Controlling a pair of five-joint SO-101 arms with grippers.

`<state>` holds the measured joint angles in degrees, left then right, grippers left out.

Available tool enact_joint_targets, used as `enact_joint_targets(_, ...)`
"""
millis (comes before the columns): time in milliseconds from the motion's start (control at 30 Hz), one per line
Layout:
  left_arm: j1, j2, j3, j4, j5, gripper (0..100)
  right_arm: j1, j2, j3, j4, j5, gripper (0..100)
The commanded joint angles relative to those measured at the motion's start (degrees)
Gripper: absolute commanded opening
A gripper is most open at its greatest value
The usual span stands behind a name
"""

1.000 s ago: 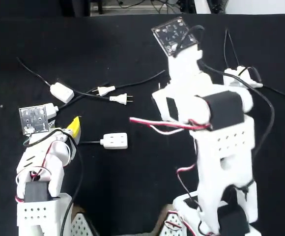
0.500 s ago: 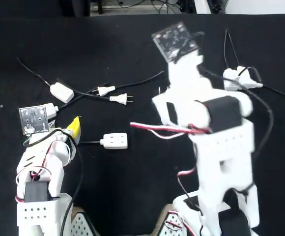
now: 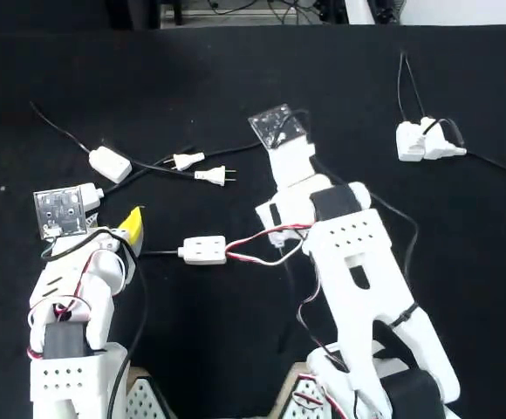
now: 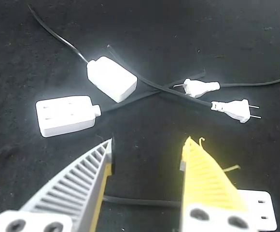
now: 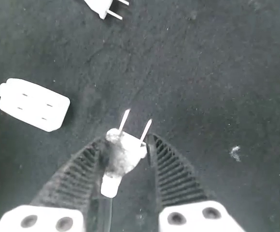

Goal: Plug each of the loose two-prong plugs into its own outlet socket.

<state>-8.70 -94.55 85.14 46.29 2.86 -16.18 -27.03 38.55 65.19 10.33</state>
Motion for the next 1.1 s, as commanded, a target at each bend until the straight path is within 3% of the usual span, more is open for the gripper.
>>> enact_joint_targets(0,-0.5,-0.7,-2.2,-1.1,0.4,23,0.0,-1.4,1.0,-2.8,-0.5,1.9)
enact_joint_targets(233,-0.5,-0.7,-2.2,-1.1,0.4,23,6.0,1.7,5.1,-12.0,-1.9,19.8)
enact_joint_targets(467,-0.5,-0.7,-2.1,-1.1,0.4,23,10.4,9.5,1.5,-13.8,-2.0,19.8)
enact_joint_targets(667,-0.5,-0.7,-2.2,-1.1,0.4,23,4.4,10.2,1.4,-7.9,-1.5,19.8)
enact_joint_targets(933,-0.6,-0.7,-2.2,-1.1,0.4,23,6.0,14.5,4.0,-9.8,2.2,19.8)
enact_joint_targets(1067,-0.6,-0.7,-2.2,-1.1,0.4,23,7.6,19.5,3.8,-15.6,2.2,19.8)
